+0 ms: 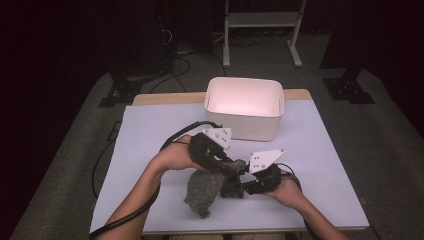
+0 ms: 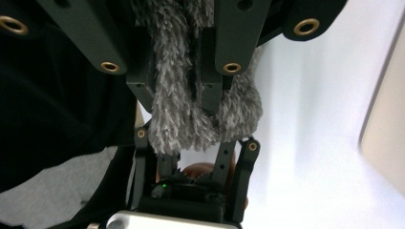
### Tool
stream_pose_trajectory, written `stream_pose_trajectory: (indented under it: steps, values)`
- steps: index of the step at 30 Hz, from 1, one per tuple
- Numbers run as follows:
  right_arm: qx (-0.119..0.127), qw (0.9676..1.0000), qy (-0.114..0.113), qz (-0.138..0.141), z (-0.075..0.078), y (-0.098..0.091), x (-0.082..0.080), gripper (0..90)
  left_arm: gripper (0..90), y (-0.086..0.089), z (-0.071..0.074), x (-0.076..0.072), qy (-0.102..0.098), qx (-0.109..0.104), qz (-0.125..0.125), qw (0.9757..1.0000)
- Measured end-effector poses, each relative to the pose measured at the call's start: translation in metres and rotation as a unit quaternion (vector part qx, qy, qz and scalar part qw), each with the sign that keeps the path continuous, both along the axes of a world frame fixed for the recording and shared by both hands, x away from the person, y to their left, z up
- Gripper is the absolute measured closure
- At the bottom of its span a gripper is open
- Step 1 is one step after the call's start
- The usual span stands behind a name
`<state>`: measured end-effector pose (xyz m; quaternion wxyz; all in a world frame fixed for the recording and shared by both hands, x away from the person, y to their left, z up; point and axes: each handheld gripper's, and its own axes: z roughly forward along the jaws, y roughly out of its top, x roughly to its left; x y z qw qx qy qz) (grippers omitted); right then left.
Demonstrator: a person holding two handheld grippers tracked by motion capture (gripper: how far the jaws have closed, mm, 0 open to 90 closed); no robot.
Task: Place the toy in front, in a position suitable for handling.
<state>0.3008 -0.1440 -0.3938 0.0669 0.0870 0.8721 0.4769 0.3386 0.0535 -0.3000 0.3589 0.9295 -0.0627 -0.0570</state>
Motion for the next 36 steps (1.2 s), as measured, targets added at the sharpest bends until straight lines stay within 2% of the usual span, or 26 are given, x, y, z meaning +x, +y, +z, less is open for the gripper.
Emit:
stream_pose_trajectory:
  steps: [7,11,15,17,20,23,28,31,34,36]
  values:
    - [-0.002,1.0,0.003,-0.002,0.002,-0.004,0.0,61.4,74.2,0.017,0.0,0.001,0.002,-0.005,0.016,0.9999]
    - [-0.002,0.9999,0.016,0.002,0.004,-0.006,0.002,63.5,74.2,0.027,-0.003,0.002,0.007,-0.021,0.024,0.9995]
    - [-0.01,0.9997,0.02,0.006,0.006,-0.004,0.004,62.7,74.6,0.024,-0.004,0.001,0.003,-0.022,0.025,0.9995]
    - [-0.011,0.9996,0.027,0.001,0.005,-0.003,0.005,56.0,74.6,0.023,-0.004,0.001,0.003,-0.023,0.021,0.9995]
    - [-0.016,0.9996,0.024,0.0,0.005,0.001,0.006,54.9,74.6,0.02,-0.005,0.0,0.006,-0.027,0.018,0.9995]
    - [-0.015,0.9997,0.021,0.004,0.006,0.006,0.006,59.7,74.5,0.016,-0.005,-0.001,0.007,-0.025,0.01,0.9996]
    - [-0.02,0.9997,0.012,0.01,0.008,0.005,0.004,60.3,74.5,0.013,-0.003,-0.003,-0.001,-0.018,0.004,0.9998]
    - [-0.02,0.9997,0.011,0.008,0.008,0.003,0.003,60.5,74.2,0.017,-0.002,-0.002,0.006,-0.028,0.011,0.9995]
    - [-0.021,0.9997,0.01,0.006,0.01,-0.001,0.002,62.3,73.7,0.022,-0.002,-0.002,0.005,-0.029,0.016,0.9995]
    - [-0.019,0.9995,0.023,0.009,0.012,-0.004,0.002,63.4,73.7,0.025,-0.002,-0.001,0.01,-0.034,0.016,0.9992]
